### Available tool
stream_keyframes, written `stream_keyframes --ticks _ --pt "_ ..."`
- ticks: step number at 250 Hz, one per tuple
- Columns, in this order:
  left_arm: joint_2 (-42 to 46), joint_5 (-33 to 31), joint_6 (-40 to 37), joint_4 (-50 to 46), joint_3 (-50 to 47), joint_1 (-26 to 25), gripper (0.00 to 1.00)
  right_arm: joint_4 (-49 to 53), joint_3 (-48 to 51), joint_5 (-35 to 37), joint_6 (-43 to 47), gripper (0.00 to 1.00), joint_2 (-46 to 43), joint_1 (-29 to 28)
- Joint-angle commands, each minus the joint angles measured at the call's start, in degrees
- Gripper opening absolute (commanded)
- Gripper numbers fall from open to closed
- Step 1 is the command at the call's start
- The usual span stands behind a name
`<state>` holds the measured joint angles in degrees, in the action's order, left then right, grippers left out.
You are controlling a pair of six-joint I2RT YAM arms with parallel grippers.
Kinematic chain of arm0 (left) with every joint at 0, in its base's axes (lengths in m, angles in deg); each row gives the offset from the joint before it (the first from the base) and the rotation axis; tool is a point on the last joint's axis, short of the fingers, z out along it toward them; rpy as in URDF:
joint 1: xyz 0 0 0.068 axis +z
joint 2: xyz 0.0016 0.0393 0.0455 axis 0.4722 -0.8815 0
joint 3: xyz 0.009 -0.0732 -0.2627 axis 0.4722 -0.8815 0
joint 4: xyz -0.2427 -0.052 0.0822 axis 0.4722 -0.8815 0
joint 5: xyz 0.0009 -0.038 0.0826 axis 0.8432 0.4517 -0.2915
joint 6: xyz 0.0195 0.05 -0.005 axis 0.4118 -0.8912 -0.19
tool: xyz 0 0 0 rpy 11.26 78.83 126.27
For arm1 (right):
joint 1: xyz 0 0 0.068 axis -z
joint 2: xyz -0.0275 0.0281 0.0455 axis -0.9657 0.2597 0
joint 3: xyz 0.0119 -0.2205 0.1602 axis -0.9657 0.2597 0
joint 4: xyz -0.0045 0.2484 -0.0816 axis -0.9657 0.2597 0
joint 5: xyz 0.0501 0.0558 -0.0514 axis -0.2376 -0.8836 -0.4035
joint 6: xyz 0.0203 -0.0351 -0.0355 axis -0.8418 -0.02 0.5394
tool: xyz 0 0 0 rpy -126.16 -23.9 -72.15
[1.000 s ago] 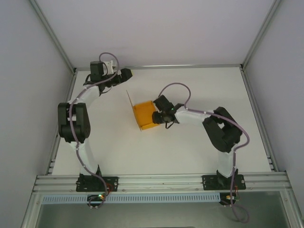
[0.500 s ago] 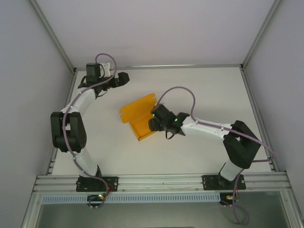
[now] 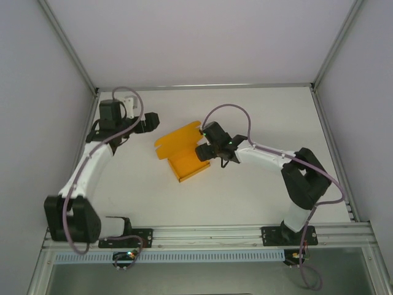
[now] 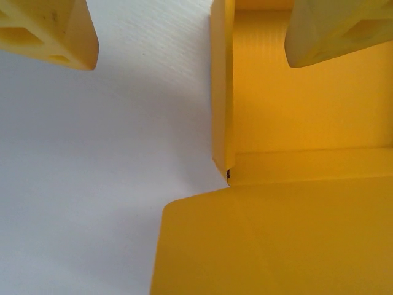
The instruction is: Assemble paper box
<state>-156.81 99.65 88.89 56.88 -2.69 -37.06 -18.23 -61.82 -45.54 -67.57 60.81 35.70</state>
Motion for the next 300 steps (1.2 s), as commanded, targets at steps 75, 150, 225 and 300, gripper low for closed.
stream_keyframes --ticks 75,150,225,300 --pt "8.6 0.4 -17.8 -3.9 -10.3 -9.6 1.0 16.0 -22.6 -28.4 46.6 0.98 6.1 9.5" --pt "-1.7 3.4 -26.6 -10.0 -5.1 -8.8 0.89 45.8 -55.3 -35.6 59.6 0.87 28.0 11.0" --pt "-6.8 -0.2 -29.6 -11.7 -1.0 -8.5 0.51 56.1 -69.6 -38.1 61.0 0.49 37.5 11.5" --pt "-11.5 -0.4 -31.7 -14.1 2.2 -8.1 0.38 56.4 -63.4 -38.9 61.7 0.2 32.6 12.6"
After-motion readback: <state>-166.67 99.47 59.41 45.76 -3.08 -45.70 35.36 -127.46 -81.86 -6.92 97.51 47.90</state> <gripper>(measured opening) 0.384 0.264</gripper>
